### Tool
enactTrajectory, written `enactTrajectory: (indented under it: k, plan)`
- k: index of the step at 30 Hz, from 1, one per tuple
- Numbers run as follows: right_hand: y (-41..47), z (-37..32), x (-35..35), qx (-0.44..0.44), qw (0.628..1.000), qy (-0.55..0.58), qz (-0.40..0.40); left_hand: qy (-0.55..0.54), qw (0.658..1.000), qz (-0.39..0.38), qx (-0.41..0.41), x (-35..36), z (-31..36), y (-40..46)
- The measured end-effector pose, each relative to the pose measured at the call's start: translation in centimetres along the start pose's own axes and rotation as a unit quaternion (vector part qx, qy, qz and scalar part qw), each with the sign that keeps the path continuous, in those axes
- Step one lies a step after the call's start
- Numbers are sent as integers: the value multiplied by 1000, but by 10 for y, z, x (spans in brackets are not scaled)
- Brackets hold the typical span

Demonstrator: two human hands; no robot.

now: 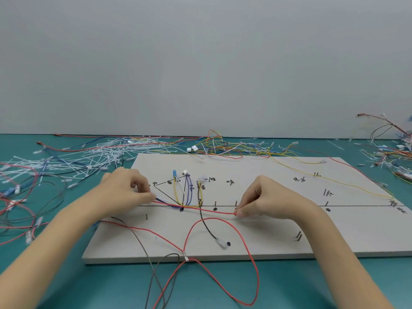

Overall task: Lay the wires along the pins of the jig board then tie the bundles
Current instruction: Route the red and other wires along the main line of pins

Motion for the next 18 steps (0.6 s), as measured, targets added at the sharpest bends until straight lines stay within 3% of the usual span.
enactTrajectory:
  k: [7,18]
  plan:
    - [2,7,-1,12,999,-33,9,13,996,-46,77,32,35,0]
    - [-6,22,-15,76,995,-68,19,19,990,4,137,47,56,4]
Point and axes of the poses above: each hand's wrist, its own y-axis towards the middle knuckle, its own x-axis out of the palm, z = x × y, the point moved 8 cm from there along y, towards the middle knuckle, and after that the axes turned 12 degrees about x, right-handed, at the moved point
